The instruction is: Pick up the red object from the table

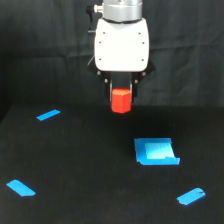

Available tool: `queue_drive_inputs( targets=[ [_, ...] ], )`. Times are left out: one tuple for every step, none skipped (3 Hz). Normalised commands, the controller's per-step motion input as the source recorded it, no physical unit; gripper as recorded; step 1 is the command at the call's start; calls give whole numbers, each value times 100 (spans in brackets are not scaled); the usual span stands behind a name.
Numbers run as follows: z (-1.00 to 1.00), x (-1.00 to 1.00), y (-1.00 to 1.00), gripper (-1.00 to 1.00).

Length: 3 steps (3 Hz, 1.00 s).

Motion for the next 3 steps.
queue_drive_inputs(
  targets=[
    [4, 1, 5, -100],
    [4, 1, 4, -100],
    [4, 1, 4, -100]
  ],
)
